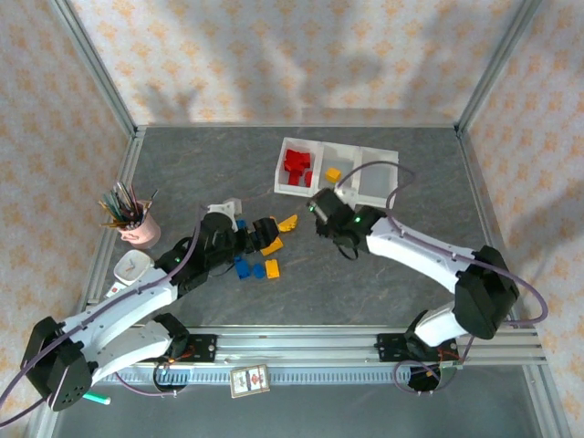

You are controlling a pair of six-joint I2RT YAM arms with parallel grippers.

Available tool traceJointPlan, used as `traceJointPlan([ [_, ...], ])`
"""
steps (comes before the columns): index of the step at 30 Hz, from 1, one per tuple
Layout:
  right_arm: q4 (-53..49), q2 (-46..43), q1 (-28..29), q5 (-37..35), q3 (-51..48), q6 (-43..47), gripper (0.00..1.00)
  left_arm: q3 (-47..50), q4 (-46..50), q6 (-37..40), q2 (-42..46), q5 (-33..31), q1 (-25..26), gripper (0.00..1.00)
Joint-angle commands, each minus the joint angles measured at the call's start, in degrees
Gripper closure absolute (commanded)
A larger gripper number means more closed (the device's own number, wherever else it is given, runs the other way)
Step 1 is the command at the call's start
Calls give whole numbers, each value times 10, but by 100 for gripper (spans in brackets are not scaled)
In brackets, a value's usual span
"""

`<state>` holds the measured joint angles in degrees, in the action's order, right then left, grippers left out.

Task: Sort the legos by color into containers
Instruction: Place the lego in the container.

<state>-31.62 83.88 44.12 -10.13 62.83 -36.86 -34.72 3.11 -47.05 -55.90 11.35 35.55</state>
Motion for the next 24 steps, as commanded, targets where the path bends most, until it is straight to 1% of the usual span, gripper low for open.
traceJointPlan([
  [1, 46, 46, -51, -21, 51, 94, 67, -36, -44, 0, -26, -12, 3, 1],
  [3, 51, 88, -85, -11, 92, 116, 67, -55, -53, 4, -48, -19, 3, 1],
  [6, 85, 140, -122, 10, 137, 149, 67, -73, -74, 5, -76, -28, 3, 1],
  [8, 85, 178, -145, 14, 176, 161, 67, -83, -84, 5, -92, -32, 3, 1],
  [11, 87, 234, -167, -5, 227, 185, 67, -95, -94, 7, -108, -38, 3, 1],
  [15, 84, 309, -191, 7, 295, 213, 67, -102, -102, 13, -119, -51, 2, 1],
  [16, 83, 323, -193, 4, 309, 218, 66, -104, -103, 15, -121, -52, 2, 1],
  [18, 78, 345, -198, -2, 336, 224, 58, -109, -101, 19, -125, -52, 2, 1],
  [20, 68, 356, -201, -2, 358, 229, 55, -114, -96, 24, -128, -52, 2, 1],
  [24, 64, 338, -201, 7, 363, 237, 45, -116, -94, 30, -126, -56, 1, 1],
])
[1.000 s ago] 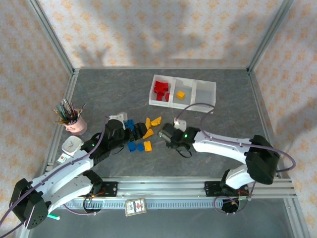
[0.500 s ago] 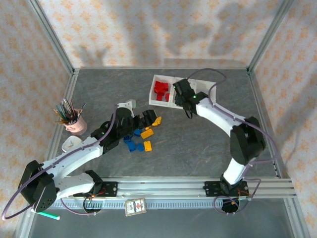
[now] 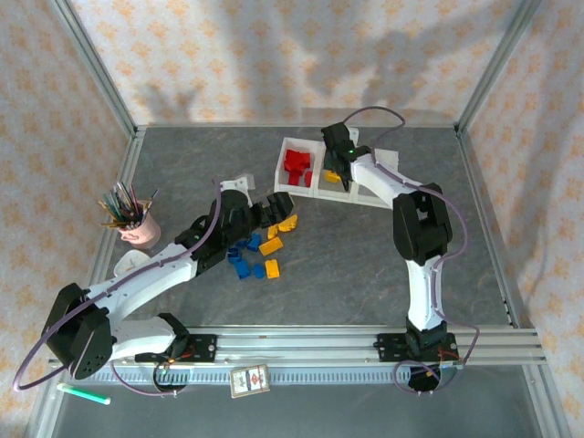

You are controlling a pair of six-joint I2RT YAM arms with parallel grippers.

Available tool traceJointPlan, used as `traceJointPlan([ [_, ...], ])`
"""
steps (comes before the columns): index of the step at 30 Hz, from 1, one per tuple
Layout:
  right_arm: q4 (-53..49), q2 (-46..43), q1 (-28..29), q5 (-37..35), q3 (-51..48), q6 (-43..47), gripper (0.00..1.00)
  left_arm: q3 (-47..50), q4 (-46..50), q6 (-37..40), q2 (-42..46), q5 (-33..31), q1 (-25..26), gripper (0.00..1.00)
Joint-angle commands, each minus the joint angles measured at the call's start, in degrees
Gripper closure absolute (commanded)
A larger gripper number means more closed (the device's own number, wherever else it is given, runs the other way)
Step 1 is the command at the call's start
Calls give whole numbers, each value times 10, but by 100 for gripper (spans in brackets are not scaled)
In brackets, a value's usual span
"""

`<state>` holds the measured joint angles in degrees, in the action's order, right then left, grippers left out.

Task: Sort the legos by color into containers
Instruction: Place the lego in the container, then pick up the lego from the center of the table.

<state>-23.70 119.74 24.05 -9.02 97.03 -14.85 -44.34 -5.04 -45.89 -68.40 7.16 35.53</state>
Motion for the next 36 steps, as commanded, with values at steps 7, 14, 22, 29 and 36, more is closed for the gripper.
traceJointPlan([
  [7, -14, -118, 32, 27, -55, 12, 38, -12, -1, 21, 27, -21, -4, 1],
  [14, -22, -210, 95, 56, -161, -6, 32, 6, 45, 25, 68, -29, -10, 1],
  [22, -35, -246, 192, 61, -239, -62, 27, 45, 105, 19, 132, -54, -15, 1],
  [29, -19, -202, 263, 77, -249, -118, 22, 85, 150, -5, 195, -85, -17, 1],
  [36, -28, -145, 269, 30, -221, -190, 16, 111, 170, -22, 240, -100, -20, 1],
])
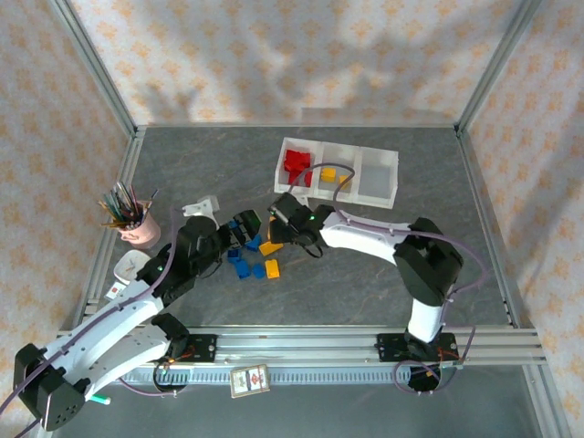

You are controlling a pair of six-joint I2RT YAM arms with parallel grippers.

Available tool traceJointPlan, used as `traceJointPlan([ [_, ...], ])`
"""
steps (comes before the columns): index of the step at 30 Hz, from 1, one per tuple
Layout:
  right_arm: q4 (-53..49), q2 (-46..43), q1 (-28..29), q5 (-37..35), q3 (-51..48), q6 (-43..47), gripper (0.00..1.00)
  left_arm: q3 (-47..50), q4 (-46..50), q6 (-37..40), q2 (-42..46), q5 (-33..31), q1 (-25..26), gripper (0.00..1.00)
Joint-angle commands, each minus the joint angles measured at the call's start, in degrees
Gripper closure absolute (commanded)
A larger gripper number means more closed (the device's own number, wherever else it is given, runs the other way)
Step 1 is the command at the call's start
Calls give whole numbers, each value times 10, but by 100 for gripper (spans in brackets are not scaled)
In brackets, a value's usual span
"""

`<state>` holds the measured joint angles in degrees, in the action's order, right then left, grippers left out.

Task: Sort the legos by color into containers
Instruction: Pick up the lego from the center of the table.

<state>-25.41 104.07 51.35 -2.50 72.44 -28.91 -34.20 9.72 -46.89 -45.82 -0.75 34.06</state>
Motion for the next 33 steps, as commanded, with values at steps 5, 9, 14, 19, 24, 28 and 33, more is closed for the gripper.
traceJointPlan([
  [5, 1, 37, -13, -46, 51, -111, 16, 15, 22, -14, 22, -22, -7, 1],
  [9, 9, 56, -30, -68, 61, -161, 18, 15, 19, -11, 21, -21, -7, 1],
  [14, 11, 98, -47, -63, 94, -187, 22, 14, 14, -7, 21, -21, -9, 1],
  [19, 21, 130, -52, -60, 113, -195, 28, 9, 12, -1, 14, -16, -11, 1],
  [24, 25, 155, -55, -46, 119, -197, 36, 8, 9, 0, 12, -13, -12, 1],
  [28, 32, 160, -55, -38, 114, -194, 47, 8, 8, 1, 11, -11, -12, 1],
  [33, 39, 152, -55, -36, 105, -185, 62, 5, 7, 1, 10, -9, -13, 1],
])
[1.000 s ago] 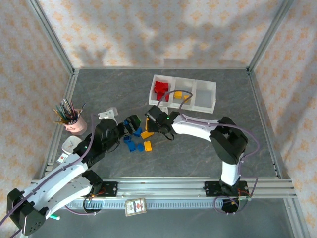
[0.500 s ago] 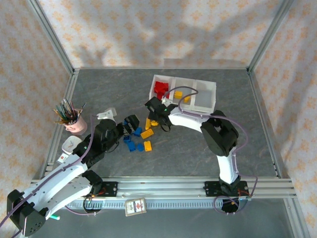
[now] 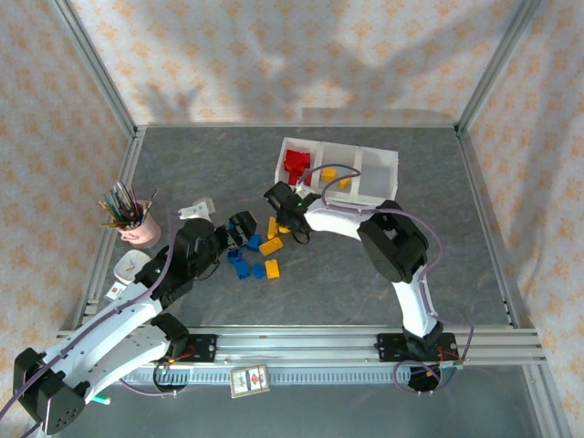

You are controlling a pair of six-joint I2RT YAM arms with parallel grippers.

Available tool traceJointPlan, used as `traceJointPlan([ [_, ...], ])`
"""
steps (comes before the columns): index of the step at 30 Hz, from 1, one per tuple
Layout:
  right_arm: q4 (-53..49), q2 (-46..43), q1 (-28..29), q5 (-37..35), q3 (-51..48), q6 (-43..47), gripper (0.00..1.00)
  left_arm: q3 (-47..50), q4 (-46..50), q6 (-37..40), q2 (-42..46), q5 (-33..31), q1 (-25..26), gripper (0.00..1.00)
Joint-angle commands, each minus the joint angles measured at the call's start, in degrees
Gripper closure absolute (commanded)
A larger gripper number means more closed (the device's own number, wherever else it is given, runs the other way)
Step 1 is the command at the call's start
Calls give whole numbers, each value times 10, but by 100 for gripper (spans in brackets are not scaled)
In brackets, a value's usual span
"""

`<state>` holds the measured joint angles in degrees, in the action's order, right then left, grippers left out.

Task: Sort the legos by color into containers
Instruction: Pick up the lego from the center of the table, then place the lego in the container.

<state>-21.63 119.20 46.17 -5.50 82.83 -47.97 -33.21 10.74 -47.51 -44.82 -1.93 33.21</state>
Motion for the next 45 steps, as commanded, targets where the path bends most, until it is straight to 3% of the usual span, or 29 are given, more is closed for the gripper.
traceJointPlan([
  [1, 0, -3, -3, -6, 1, 8, 65, -5, -4, 7, 1, 3, -5, 1],
  [7, 6, -46, -5, -10, -19, 20, 80, -12, -13, 10, -6, 19, -4, 1],
  [14, 6, -132, -29, -16, -51, 57, 85, -45, -16, 30, -47, 47, -4, 1],
  [20, -18, -178, -94, -26, -40, 123, 86, -61, -53, 37, -92, 85, -3, 1],
  [27, -23, -120, -186, -40, 38, 219, 86, -96, -107, 49, -175, 125, -3, 1],
  [33, -23, -12, -220, -61, 142, 264, 86, -137, -130, 63, -236, 135, -3, 1],
  [36, -25, 31, -224, -77, 196, 282, 81, -149, -134, 68, -254, 136, -3, 1],
  [40, -27, 45, -224, -79, 232, 299, 63, -156, -129, 74, -261, 136, -3, 1],
  [45, -22, 1, -216, -69, 197, 309, 51, -145, -126, 75, -242, 124, -3, 1],
])
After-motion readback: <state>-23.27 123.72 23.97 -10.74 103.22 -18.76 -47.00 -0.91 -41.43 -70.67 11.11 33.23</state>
